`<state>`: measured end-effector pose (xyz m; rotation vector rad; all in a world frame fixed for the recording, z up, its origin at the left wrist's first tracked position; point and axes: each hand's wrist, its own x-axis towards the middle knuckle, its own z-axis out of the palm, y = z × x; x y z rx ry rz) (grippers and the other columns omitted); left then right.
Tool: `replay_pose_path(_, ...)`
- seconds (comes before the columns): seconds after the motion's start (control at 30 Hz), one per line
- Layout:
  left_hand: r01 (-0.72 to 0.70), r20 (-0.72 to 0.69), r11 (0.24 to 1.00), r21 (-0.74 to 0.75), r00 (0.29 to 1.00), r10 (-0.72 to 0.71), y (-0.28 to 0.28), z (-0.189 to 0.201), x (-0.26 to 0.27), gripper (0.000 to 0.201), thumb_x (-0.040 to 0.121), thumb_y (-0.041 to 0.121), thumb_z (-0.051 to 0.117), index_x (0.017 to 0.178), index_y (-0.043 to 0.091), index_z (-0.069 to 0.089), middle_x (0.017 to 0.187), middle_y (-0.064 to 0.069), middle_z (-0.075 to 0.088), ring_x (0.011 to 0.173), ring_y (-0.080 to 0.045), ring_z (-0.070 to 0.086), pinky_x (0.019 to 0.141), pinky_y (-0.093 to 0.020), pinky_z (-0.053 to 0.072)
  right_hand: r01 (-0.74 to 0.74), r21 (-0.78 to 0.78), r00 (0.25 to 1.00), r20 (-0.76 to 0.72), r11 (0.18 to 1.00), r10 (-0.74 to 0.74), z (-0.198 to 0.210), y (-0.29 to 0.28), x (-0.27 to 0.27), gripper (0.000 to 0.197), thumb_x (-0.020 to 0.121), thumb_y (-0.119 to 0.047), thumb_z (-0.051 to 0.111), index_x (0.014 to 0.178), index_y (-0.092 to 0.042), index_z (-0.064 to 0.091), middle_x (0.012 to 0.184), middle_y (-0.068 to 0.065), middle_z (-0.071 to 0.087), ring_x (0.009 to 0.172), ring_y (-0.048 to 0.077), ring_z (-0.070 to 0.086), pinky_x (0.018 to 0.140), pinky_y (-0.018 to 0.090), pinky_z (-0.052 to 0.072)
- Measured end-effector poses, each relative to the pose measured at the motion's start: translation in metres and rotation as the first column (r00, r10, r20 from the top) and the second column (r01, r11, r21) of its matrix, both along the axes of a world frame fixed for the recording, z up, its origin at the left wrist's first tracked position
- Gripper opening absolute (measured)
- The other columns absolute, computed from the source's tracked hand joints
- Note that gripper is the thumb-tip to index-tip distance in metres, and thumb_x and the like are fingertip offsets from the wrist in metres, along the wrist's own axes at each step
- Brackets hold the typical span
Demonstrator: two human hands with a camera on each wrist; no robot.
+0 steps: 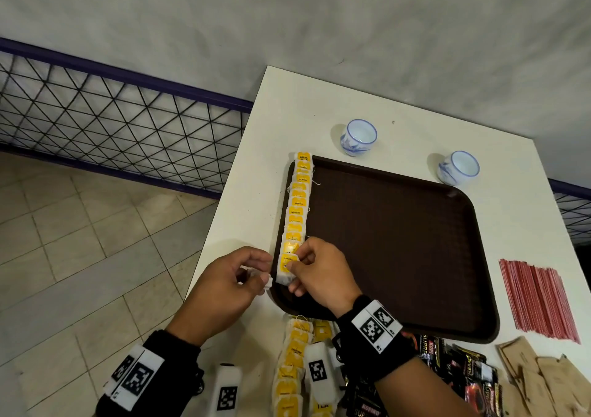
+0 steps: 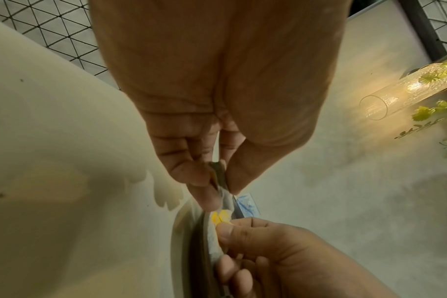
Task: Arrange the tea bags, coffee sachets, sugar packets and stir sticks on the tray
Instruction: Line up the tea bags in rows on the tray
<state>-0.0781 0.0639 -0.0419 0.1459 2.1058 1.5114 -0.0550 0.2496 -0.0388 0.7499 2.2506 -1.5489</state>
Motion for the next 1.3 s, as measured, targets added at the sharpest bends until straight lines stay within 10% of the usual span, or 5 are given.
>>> replay_pose_path(0.33, 0.004, -0.030, 1.000, 0.014, 1.000, -0.004, -0.004, 0.002, 0.000, 0.041, 0.084, 0.007, 0.080, 0.108, 0.038, 0.068, 0.110, 0.009, 0.069, 0.092, -0.006, 0.072, 0.082, -0.021, 0.054, 0.019, 0.086, 0.997, -0.071, 0.996, -0.013, 0.008, 0.006, 0.004, 0.012, 0.089, -0.019, 0.073, 0.089, -0.019, 0.061, 0.080, 0.005, 0.067, 0.057, 0.021, 0.069, 0.047, 0.023, 0.047)
replay_pose_path(0.6, -0.014, -0.091, 0.995, 0.097, 0.996, 0.023, 0.007, 0.012, 0.004, 0.046, 0.081, -0.004, 0.078, 0.108, 0.032, 0.069, 0.093, 0.013, 0.067, 0.078, -0.003, 0.070, 0.071, -0.009, 0.050, -0.088, -0.225, 0.994, -0.085, 0.970, 0.071, 0.024, 0.002, 0.006, 0.011, 0.095, -0.015, 0.067, 0.095, -0.004, 0.068, 0.077, 0.010, 0.068, 0.057, 0.021, 0.064, 0.040, 0.022, 0.040)
replay_pose_path(0.87, -0.004, -0.245, 0.999, 0.045, 0.970, 0.015, 0.010, 0.008, 0.006, 0.042, 0.081, 0.000, 0.079, 0.095, 0.039, 0.070, 0.101, 0.019, 0.070, 0.095, -0.008, 0.070, 0.072, -0.027, 0.059, 0.002, -0.442, 1.000, 0.013, 0.897, 0.004, 0.027, 0.005, 0.008, 0.008, 0.089, -0.009, 0.073, 0.093, -0.006, 0.067, 0.073, 0.006, 0.069, 0.059, 0.018, 0.066, 0.044, 0.021, 0.042)
replay_pose_path(1.3, -0.013, -0.153, 0.996, 0.092, 0.988, 0.027, 0.014, 0.012, 0.008, 0.043, 0.081, 0.010, 0.082, 0.110, 0.037, 0.065, 0.095, 0.018, 0.072, 0.087, -0.008, 0.069, 0.063, -0.017, 0.052, -0.027, -0.256, 0.989, -0.148, 0.966, -0.012, 0.029, 0.002, 0.007, 0.012, 0.085, -0.002, 0.074, 0.095, 0.004, 0.068, 0.068, 0.014, 0.062, 0.052, 0.008, 0.055, 0.047, 0.014, 0.040)
